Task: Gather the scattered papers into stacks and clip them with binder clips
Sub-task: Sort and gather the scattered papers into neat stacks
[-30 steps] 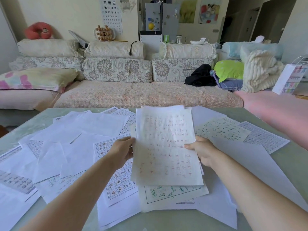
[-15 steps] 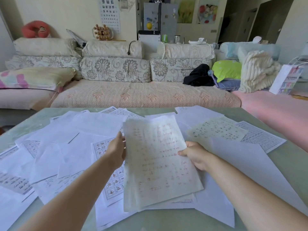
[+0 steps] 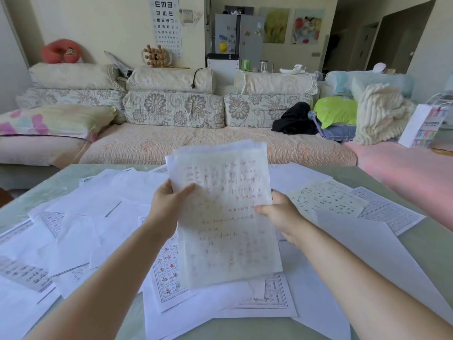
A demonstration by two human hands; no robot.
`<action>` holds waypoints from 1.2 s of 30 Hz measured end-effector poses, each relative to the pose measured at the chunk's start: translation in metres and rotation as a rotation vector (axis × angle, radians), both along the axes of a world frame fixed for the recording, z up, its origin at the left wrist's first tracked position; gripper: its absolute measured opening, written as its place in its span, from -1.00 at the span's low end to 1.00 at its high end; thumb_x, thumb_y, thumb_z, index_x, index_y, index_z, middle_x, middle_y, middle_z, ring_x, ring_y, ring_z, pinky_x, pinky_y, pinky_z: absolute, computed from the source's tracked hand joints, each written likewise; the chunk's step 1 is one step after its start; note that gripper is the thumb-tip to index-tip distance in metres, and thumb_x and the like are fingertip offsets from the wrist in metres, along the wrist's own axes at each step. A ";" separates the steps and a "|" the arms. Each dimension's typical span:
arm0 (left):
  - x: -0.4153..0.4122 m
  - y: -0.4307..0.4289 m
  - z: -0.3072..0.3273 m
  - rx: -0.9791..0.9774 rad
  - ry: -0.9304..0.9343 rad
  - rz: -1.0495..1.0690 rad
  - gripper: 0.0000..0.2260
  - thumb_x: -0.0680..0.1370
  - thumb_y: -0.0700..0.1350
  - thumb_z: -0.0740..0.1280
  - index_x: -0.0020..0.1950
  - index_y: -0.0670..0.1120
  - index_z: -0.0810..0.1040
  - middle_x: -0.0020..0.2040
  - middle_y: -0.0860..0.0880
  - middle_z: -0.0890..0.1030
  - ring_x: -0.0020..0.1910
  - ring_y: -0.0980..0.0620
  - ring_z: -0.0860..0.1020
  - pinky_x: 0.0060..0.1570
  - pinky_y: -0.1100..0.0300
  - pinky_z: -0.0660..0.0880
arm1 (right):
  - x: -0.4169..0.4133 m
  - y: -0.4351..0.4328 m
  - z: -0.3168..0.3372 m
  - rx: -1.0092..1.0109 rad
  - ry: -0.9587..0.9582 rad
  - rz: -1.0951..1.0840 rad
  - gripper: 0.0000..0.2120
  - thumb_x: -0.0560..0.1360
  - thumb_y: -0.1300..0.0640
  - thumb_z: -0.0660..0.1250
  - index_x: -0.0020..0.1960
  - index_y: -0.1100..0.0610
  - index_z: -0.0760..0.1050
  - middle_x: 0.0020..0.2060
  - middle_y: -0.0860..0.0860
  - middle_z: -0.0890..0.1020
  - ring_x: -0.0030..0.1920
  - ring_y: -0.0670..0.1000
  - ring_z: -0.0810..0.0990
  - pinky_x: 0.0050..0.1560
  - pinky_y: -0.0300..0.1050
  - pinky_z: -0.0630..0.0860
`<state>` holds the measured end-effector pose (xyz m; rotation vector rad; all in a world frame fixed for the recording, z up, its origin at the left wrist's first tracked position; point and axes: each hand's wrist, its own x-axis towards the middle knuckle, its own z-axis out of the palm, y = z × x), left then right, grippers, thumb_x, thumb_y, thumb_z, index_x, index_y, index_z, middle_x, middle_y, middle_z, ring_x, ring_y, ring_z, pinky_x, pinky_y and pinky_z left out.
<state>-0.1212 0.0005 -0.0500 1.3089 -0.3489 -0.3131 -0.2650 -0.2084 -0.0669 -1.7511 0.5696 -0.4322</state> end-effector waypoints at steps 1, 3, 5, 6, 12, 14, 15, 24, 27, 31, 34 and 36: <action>-0.004 0.000 0.012 -0.033 -0.073 0.045 -0.79 0.51 -0.17 0.44 0.13 -0.12 0.61 0.02 -0.11 0.70 0.01 -0.11 0.67 0.03 -0.07 0.60 | 0.000 0.003 0.010 -0.046 -0.085 -0.025 -0.72 0.49 0.31 0.39 0.13 0.03 0.59 0.02 -0.05 0.72 0.05 -0.02 0.68 0.14 -0.01 0.59; -0.015 0.001 0.036 -0.069 -0.232 0.142 -0.85 0.53 -0.10 0.43 0.09 -0.05 0.60 -0.05 0.00 0.71 -0.05 0.02 0.68 -0.09 0.07 0.62 | -0.002 0.009 0.029 -0.089 -0.245 -0.076 -0.71 0.50 0.32 0.36 0.13 0.00 0.57 0.00 -0.08 0.72 0.03 -0.07 0.69 0.08 -0.10 0.59; -0.025 0.001 0.051 -0.056 -0.378 0.213 -0.88 0.54 -0.07 0.40 0.07 0.04 0.56 -0.08 0.08 0.70 -0.09 0.14 0.67 -0.15 0.17 0.61 | -0.001 0.013 0.040 -0.113 -0.325 -0.090 -0.69 0.50 0.30 0.35 0.18 0.01 0.56 0.02 -0.09 0.71 0.05 -0.09 0.68 0.09 -0.10 0.57; -0.027 0.001 0.053 -0.038 -0.433 0.231 -0.86 0.55 -0.06 0.40 0.09 0.06 0.54 -0.06 0.08 0.68 -0.08 0.16 0.66 -0.13 0.18 0.60 | -0.001 0.016 0.042 -0.127 -0.330 -0.081 -0.68 0.49 0.28 0.37 0.19 0.01 0.55 0.03 -0.10 0.71 0.06 -0.10 0.68 0.11 -0.08 0.57; -0.026 0.004 0.022 0.145 -0.456 0.176 -0.71 0.52 -0.04 0.43 0.17 0.01 0.42 0.05 0.05 0.63 0.01 0.12 0.63 -0.04 0.05 0.62 | -0.001 0.019 0.025 -0.146 -0.240 -0.085 -0.67 0.49 0.22 0.41 0.16 -0.09 0.51 0.02 -0.16 0.70 0.06 -0.13 0.66 0.16 -0.02 0.58; -0.026 0.004 0.016 0.188 -0.453 0.178 -0.75 0.53 -0.08 0.41 0.15 -0.01 0.43 0.03 0.07 0.61 0.00 0.15 0.62 -0.06 0.09 0.61 | 0.000 0.018 0.025 -0.147 -0.243 -0.122 -0.67 0.47 0.28 0.39 0.14 -0.06 0.51 -0.02 -0.13 0.70 0.03 -0.10 0.67 0.11 -0.03 0.59; -0.026 0.004 0.014 0.192 -0.462 0.186 -0.78 0.54 -0.10 0.40 0.14 -0.01 0.44 0.01 0.09 0.60 -0.03 0.20 0.60 -0.08 0.13 0.60 | 0.002 0.019 0.026 -0.140 -0.253 -0.130 -0.66 0.47 0.30 0.38 0.12 -0.06 0.50 -0.03 -0.11 0.70 0.01 -0.09 0.67 0.07 -0.06 0.59; -0.011 0.016 0.008 0.345 -0.436 0.069 -0.81 0.61 -0.17 0.27 0.21 -0.04 0.41 0.05 0.06 0.59 0.05 0.03 0.59 0.00 0.02 0.57 | 0.014 0.029 0.022 -0.187 -0.091 -0.116 -0.72 0.52 0.34 0.26 0.14 0.05 0.44 -0.03 -0.06 0.62 -0.04 -0.04 0.60 -0.20 -0.24 0.48; -0.003 0.033 0.014 0.373 -0.341 -0.008 -0.89 0.62 -0.13 0.23 0.14 -0.05 0.45 -0.04 0.01 0.63 -0.21 0.09 0.60 -0.35 0.23 0.53 | 0.024 0.031 0.025 -0.146 0.004 -0.104 -0.66 0.45 0.36 0.27 0.16 0.07 0.44 -0.01 0.02 0.63 0.00 0.06 0.61 -0.11 -0.06 0.57; 0.016 0.058 -0.018 0.704 -0.224 -0.041 -0.86 0.58 -0.08 0.22 0.09 -0.07 0.47 -0.05 -0.09 0.62 -0.30 -0.02 0.51 -0.44 0.21 0.36 | 0.039 0.048 -0.004 -0.116 0.261 0.010 -0.69 0.41 0.33 0.26 0.11 0.09 0.44 0.01 0.06 0.60 0.02 0.11 0.59 -0.05 -0.01 0.59; 0.030 0.078 -0.052 1.007 -0.222 -0.001 -0.87 0.52 -0.10 0.21 -0.01 -0.12 0.47 -0.07 -0.06 0.57 -0.17 -0.05 0.52 -0.25 0.14 0.44 | 0.054 0.069 -0.030 -0.139 0.342 0.059 -0.78 0.45 0.34 0.17 -0.05 0.04 0.42 -0.11 0.03 0.56 -0.16 0.01 0.52 -0.27 -0.18 0.47; 0.037 0.086 -0.070 1.242 -0.237 0.021 -0.85 0.49 -0.11 0.18 -0.02 -0.12 0.45 -0.04 -0.08 0.52 -0.04 -0.10 0.47 -0.18 0.12 0.41 | 0.066 0.081 -0.044 -0.191 0.414 0.050 -0.85 0.45 0.31 0.12 -0.12 0.08 0.36 -0.19 0.02 0.48 -0.24 0.02 0.42 -0.35 -0.21 0.34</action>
